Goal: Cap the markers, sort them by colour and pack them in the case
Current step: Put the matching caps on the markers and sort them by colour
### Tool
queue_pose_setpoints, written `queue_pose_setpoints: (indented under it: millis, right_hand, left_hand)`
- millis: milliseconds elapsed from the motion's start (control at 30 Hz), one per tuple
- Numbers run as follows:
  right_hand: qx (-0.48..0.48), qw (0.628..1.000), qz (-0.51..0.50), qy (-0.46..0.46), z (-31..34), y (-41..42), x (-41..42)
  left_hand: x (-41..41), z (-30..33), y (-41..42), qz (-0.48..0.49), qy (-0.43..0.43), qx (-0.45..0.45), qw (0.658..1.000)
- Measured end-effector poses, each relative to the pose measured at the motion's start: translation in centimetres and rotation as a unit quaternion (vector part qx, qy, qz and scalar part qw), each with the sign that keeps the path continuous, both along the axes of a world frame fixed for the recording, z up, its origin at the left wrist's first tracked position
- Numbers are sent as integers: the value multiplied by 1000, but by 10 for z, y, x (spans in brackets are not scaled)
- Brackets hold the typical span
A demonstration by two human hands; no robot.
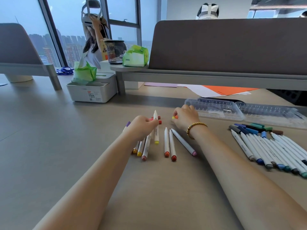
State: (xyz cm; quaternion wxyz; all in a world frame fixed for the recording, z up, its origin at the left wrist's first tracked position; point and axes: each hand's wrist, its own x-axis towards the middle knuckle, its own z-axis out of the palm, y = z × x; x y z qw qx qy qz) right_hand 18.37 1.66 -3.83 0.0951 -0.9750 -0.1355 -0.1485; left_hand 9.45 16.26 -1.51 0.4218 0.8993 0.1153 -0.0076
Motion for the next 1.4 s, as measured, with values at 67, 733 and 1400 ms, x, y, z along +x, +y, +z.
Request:
queue_pose_setpoints:
  millis: [67,733,1400]
  right_hand:
    - [-5,1000,1,-18,-1,2,-1]
    - [359,919,92,136,31,-4,-11]
    - [558,765,112,300,30,-15,-25]
  left_hand:
    - [1,-1,-2,2,-7,-14,1000]
    - [-8,3,-9,-22,-47,-109,993]
    - [-16,2,-17,-109,-40,5,993]
